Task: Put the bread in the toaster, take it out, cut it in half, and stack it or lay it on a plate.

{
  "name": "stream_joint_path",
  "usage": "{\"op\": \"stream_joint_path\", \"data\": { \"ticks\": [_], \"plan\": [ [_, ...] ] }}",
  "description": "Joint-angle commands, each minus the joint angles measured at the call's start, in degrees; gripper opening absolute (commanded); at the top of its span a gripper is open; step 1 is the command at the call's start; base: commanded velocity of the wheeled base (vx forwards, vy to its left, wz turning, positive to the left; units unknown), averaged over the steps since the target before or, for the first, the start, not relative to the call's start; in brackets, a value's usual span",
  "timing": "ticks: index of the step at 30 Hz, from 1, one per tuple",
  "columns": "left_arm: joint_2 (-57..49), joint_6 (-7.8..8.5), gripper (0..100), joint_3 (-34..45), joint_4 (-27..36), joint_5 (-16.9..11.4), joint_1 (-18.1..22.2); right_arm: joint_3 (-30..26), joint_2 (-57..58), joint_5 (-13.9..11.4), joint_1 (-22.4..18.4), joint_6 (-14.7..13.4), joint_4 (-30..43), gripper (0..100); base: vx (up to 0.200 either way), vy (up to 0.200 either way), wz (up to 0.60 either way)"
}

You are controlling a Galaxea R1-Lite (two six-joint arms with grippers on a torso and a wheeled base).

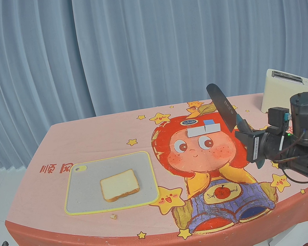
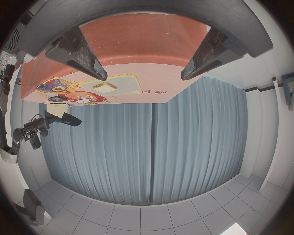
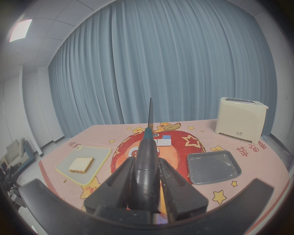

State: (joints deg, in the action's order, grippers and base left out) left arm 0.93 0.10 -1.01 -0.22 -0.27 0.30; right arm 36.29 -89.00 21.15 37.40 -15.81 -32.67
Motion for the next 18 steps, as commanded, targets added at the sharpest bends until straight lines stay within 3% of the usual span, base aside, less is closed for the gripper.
{"op": "stream_joint_path", "data": {
  "ticks": [1, 18],
  "plan": [
    [-0.9, -0.01, 100, 1.0, 0.0, 0.0, 0.0, -3.2, 6.6, -0.2, 0.8, -0.2, 0.0, 0, 0.000, 0.000, 0.00],
    [-0.9, 0.25, 100, 1.0, 0.0, -0.3, 0.0, -3.5, 11.2, -1.0, 1.4, 0.7, 0.2, 0, 0.000, 0.000, 0.00]
  ]
}}
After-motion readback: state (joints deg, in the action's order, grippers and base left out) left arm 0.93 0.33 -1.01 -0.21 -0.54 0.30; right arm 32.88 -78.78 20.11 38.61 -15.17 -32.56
